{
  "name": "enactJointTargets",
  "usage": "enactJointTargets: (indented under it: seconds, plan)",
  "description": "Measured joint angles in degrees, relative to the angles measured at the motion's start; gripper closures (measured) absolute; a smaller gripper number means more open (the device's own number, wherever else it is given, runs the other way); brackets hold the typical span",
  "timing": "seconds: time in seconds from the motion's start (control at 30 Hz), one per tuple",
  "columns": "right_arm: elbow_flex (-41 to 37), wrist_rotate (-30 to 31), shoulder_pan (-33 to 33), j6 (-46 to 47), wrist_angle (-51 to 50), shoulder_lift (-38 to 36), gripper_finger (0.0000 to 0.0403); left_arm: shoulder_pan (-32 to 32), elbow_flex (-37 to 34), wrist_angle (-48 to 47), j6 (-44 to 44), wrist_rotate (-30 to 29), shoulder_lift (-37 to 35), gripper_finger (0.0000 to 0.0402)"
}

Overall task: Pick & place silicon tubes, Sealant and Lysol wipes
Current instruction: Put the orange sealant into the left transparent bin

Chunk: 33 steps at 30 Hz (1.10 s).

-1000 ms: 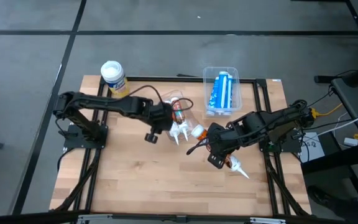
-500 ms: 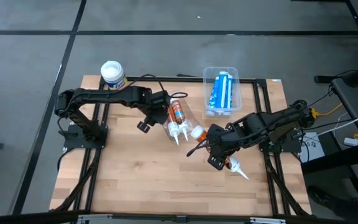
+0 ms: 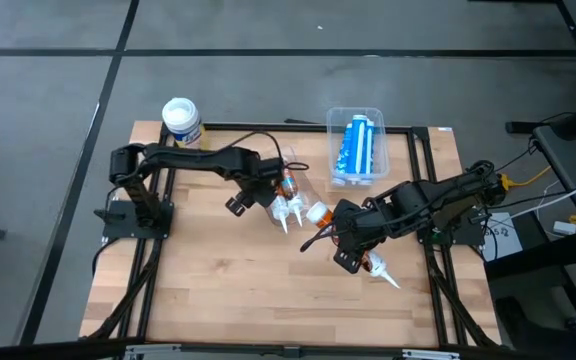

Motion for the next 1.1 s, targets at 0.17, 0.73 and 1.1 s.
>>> enactJointTargets:
  seconds: [0.17, 0.73, 1.1]
  plan:
    - [0.0, 0.0, -0.01, 0.12, 0.04, 0.0, 0.0194, -0.04, 0.0, 0.07, -0.91, -4.3, 3.25, 0.0229]
    - [0.0, -0.02, 0.01, -1.33, 0.02, 0.0, 0.0195, -6.68, -0.02, 1.17, -14.63, 2.83, 4.03, 0.033]
    - [0.0, -0.02, 0.01, -1.54, -0.02, 0.0, 0.0195, -12.22, -0.02, 12.36, -29.32, 7.16, 4.0, 0.0354]
